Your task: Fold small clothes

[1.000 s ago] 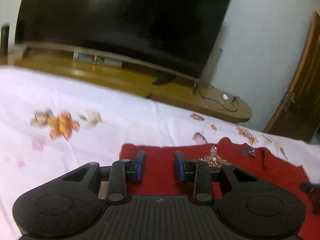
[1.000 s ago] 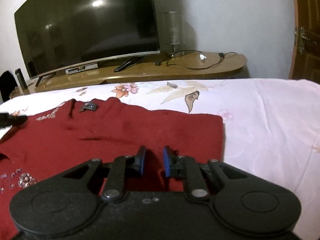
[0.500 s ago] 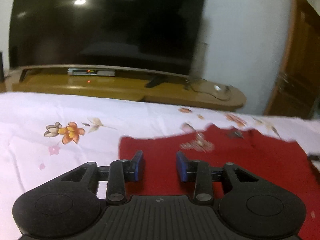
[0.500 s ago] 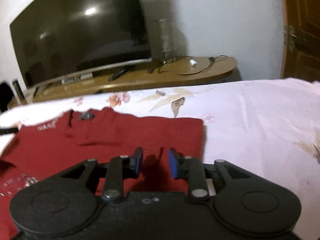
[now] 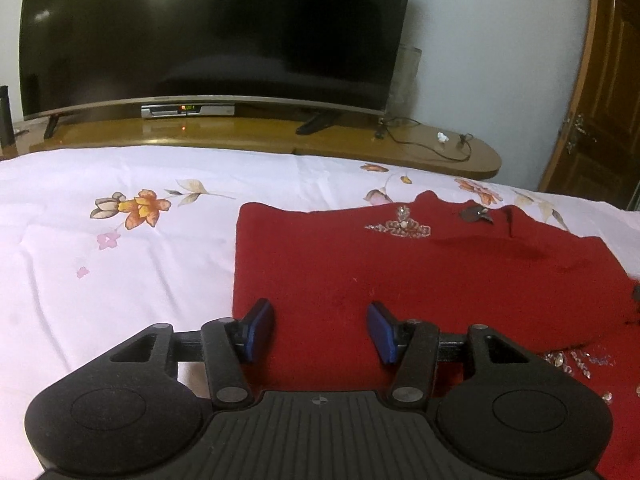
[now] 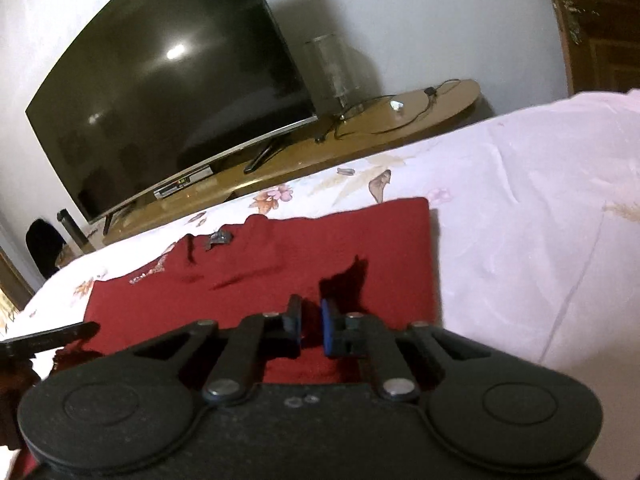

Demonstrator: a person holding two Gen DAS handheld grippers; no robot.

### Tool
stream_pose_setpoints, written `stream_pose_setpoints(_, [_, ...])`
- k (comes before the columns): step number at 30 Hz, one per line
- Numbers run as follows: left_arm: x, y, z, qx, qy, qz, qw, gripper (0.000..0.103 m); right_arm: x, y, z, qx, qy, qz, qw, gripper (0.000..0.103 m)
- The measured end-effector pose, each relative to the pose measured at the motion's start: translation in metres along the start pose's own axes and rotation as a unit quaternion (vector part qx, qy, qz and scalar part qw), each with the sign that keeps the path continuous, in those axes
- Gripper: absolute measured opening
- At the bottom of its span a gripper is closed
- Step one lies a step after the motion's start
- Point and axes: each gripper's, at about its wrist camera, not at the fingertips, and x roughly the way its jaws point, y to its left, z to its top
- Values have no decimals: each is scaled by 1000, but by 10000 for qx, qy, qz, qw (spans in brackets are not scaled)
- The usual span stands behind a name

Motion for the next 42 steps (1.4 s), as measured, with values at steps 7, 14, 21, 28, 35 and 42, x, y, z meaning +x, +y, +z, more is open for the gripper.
stream_pose_setpoints(7, [-26, -14, 11, 139, -393, 38, 9991, 54, -2, 12, -3, -403, -156, -535, 9976, 29])
stream_pose_setpoints(14, [0, -34, -1, 526, 63, 101, 9985, 60, 30, 26, -15, -1301, 79, -649, 9893, 27])
stream_pose_setpoints(21, [-60, -22, -19, 588, 93, 480, 9971, 80, -3, 3, -5, -679, -58, -304, 9972, 50])
stream_pose_setpoints(28, [-131, -9, -79, 166, 520, 413, 9977, 80, -71, -30, -39, -203, 121, -299, 9993, 44])
stream_pose_setpoints(35, [-181, -8, -122, -286, 736, -200, 9967, 58, -140, -47, -89, 904, 361, -107, 9952, 42])
stream_pose_setpoints(42, [-237, 15, -176, -1381, 1107, -1256, 9762, 55, -206, -23, -151, 1387, 928, 151, 9859, 42])
